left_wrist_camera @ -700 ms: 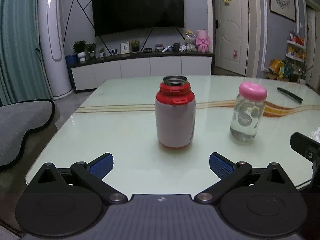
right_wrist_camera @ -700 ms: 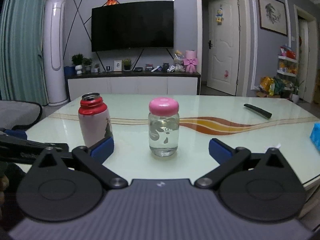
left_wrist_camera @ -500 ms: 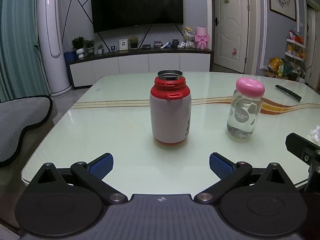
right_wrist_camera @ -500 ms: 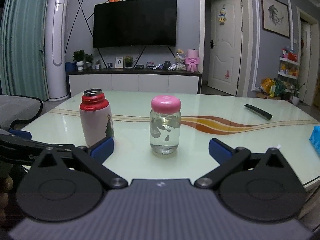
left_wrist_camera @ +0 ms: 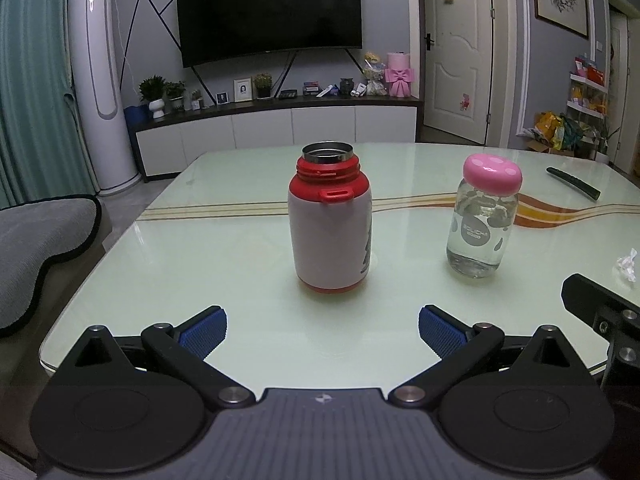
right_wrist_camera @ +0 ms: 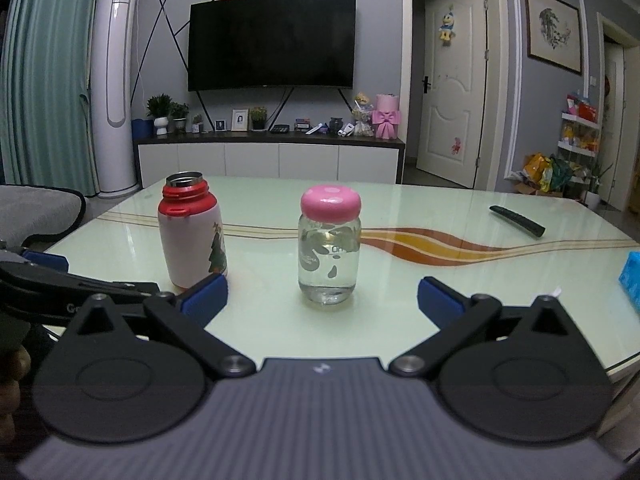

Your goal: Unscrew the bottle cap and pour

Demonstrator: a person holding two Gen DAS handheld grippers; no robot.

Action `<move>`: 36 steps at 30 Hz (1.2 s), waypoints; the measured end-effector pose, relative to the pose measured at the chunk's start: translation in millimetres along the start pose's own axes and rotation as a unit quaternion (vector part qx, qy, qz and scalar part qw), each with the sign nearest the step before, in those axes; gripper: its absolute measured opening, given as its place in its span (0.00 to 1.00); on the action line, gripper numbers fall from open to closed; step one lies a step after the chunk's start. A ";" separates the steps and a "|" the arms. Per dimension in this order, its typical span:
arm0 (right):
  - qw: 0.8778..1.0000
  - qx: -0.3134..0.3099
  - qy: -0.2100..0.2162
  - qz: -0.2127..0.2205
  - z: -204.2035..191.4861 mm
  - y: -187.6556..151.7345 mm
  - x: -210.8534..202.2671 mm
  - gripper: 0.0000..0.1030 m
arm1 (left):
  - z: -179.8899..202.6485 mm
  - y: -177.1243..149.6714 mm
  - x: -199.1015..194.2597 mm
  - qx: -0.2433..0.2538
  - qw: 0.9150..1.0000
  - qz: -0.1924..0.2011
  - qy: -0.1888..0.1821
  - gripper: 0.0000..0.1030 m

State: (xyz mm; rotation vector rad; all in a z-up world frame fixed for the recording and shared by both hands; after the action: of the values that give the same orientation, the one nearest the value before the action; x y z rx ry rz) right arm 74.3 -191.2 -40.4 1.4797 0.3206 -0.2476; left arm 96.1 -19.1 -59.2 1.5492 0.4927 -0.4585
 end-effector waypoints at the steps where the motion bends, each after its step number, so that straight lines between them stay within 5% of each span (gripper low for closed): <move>1: 1.000 0.000 0.000 0.000 -0.5 -0.1 0.0 1.00 | -0.1 0.2 -0.3 -0.001 1.000 0.001 0.000 1.00; 36: 1.000 0.014 0.017 0.001 -0.5 1.1 -0.9 1.00 | -1.7 -1.2 -2.1 -0.012 1.000 0.012 -0.007 1.00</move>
State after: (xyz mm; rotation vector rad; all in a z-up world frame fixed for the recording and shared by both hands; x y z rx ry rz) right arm 73.8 -190.7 -39.1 1.5128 0.3443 -0.2270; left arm 93.6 -17.4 -59.0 1.5265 0.4669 -0.4442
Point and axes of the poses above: each gripper's, at about its wrist camera, not at the fingertips, and x roughly the way its jaws point, z to its right, y to its top, the point moved 10 cm from there along x, roughly the way its jaws point, and after that the axes turned 2 degrees about -x, right-handed, at the moved point
